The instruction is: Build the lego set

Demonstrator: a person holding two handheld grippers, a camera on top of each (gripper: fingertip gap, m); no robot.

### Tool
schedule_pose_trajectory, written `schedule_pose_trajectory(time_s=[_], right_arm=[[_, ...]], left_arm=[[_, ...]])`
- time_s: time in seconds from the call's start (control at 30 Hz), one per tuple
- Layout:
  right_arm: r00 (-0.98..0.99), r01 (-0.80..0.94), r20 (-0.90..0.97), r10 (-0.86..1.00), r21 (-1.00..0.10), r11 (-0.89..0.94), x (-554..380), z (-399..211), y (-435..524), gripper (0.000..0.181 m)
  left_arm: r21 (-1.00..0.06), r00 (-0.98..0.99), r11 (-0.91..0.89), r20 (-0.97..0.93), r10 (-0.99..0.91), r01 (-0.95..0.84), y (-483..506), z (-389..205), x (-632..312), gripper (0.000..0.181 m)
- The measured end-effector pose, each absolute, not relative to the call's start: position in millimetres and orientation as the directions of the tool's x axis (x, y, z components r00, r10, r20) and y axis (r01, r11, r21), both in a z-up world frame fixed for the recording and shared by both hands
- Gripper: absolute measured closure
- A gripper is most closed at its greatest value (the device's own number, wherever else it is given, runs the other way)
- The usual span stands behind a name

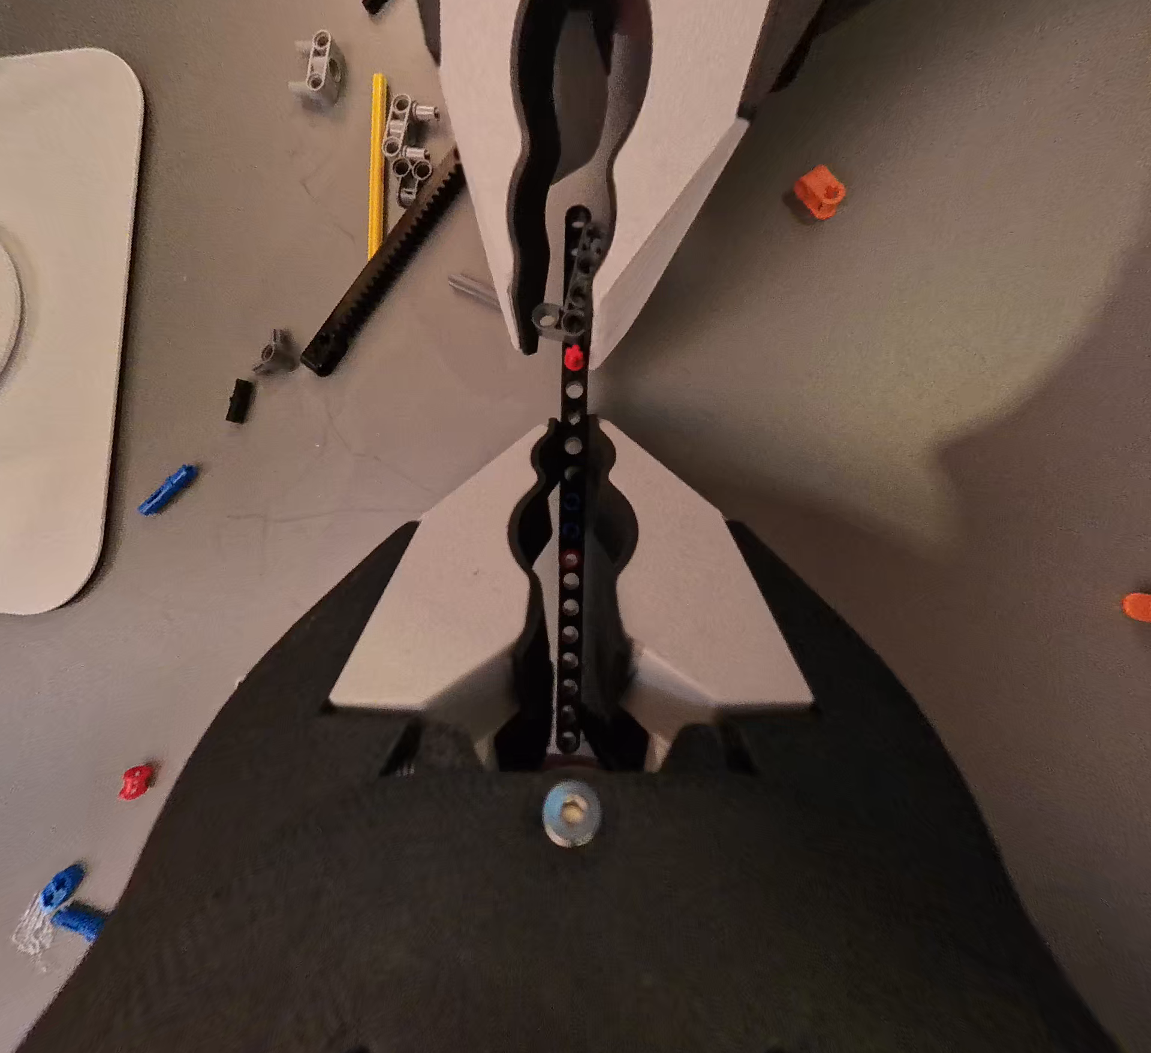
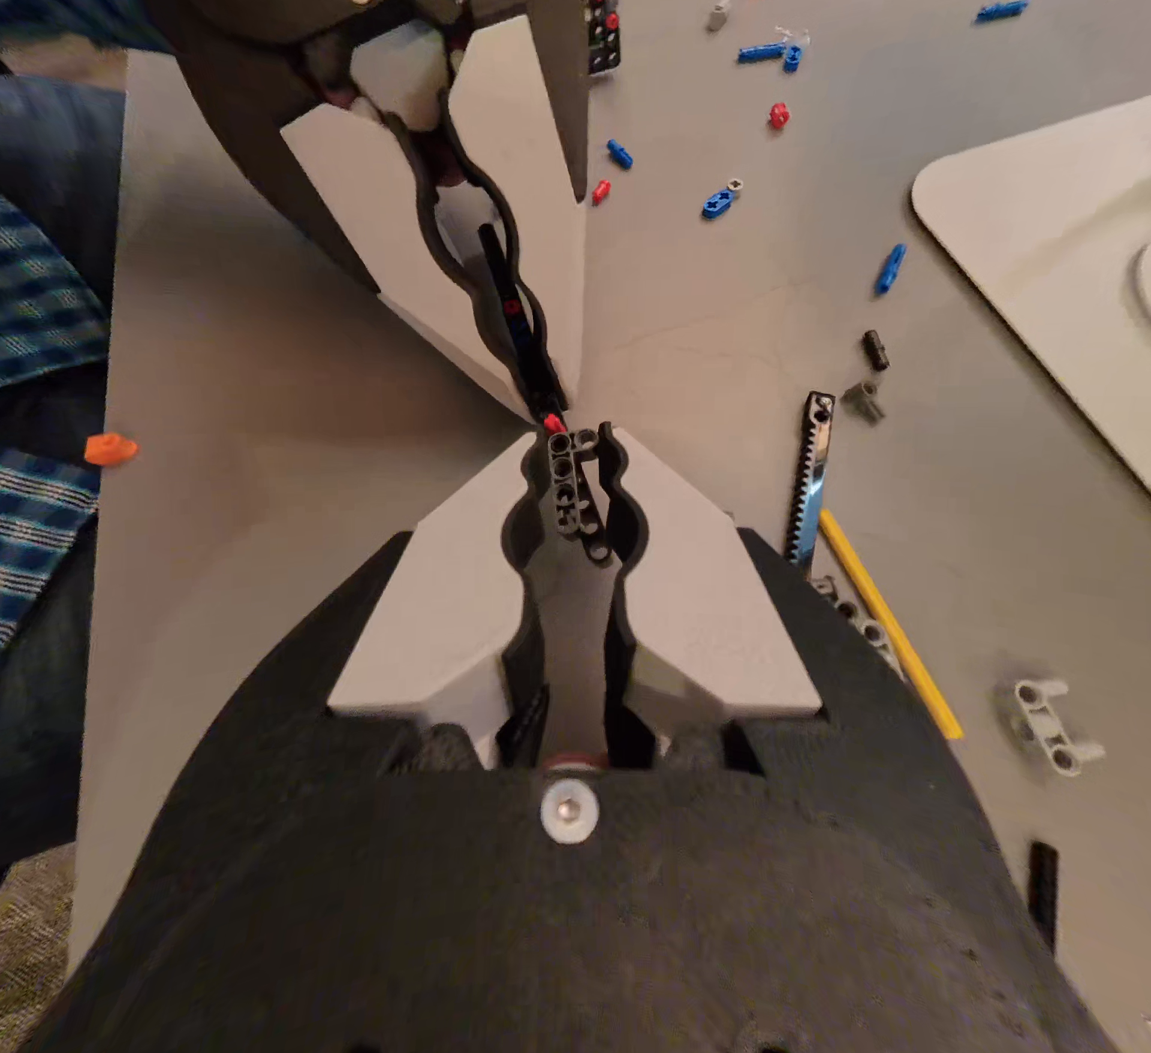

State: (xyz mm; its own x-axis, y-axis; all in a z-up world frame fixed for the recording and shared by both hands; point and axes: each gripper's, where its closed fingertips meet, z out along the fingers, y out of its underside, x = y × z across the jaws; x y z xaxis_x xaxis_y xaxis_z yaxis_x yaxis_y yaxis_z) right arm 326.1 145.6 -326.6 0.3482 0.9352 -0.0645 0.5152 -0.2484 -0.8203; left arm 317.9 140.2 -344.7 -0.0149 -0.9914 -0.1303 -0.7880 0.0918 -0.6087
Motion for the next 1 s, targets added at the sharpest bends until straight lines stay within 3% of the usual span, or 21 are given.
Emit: schedule_pose_trajectory(time_s=[0.23, 0.53, 0.6, 0.67, 1.0], right_arm=[[0.254, 0.545, 0.119, 0.96, -0.837, -0.041, 324, -321, 138, 0.169], [0.19, 0.543, 0.179, 0.965, -0.838, 0.048, 322, -319, 133, 0.17], [0.148, 0.424, 0.154, 0.977, -0.902, 0.078, 313, -293, 123, 0.17], [0.159, 0.465, 0.236, 0.959, -0.875, 0.138, 313, -283, 132, 0.169], [0.129, 0.513, 0.088, 0.988, -0.858, 0.01, 332, -308, 128, 0.169]], left_arm=[[-0.618, -0.051, 0.11, -0.113, -0.992, -0.779, 136, -343, 318, 0.175], [-0.622, -0.086, 0.137, -0.112, -0.99, -0.771, 133, -343, 317, 0.176], [-0.608, -0.079, 0.138, -0.123, -0.989, -0.782, 137, -348, 317, 0.176], [-0.592, -0.094, 0.148, -0.122, -0.988, -0.792, 135, -348, 318, 0.176], [-0.582, -0.128, 0.155, -0.088, -0.988, -0.798, 128, -348, 316, 0.176]])
